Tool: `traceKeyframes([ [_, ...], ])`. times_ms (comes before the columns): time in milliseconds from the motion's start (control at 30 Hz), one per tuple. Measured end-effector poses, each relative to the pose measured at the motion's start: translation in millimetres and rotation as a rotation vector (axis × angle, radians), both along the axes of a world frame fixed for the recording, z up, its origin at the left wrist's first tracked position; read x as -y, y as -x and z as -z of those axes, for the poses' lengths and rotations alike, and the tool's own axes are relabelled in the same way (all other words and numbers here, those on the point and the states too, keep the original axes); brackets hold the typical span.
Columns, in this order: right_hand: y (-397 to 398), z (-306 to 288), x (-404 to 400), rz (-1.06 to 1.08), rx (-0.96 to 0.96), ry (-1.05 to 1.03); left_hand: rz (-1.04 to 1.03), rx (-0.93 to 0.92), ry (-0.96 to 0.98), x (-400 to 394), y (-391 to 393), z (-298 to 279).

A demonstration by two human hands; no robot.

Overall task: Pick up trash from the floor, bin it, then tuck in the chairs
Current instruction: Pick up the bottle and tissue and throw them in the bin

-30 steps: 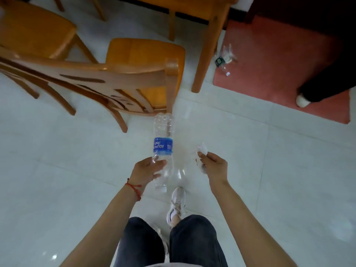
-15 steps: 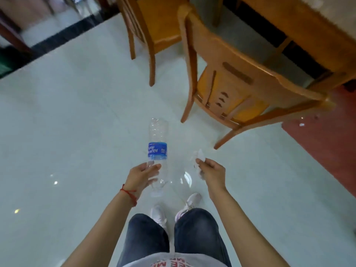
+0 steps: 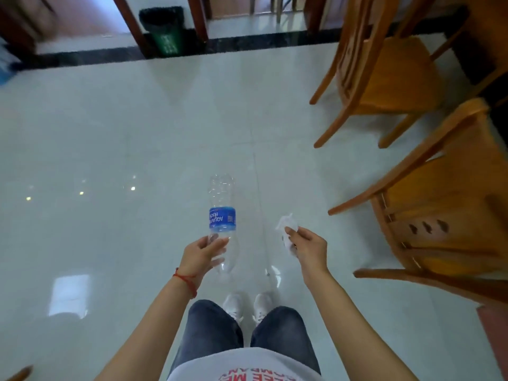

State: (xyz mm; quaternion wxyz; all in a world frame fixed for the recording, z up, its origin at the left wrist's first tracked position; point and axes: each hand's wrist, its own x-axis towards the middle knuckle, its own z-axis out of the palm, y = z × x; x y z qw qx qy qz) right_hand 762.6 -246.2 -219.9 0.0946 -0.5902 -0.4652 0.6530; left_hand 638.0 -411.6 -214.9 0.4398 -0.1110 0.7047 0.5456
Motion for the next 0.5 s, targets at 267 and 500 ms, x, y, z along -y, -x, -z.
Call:
traceKeyframes([
  [267,65,-9,5,-0.159,-0.018,-0.006,-0.164,-0.038,-0.034,16,46,-10],
  [500,164,-10,4,-0.182,-0.059,-0.024,-0.211,-0.054,-0.08,18,138,-11],
])
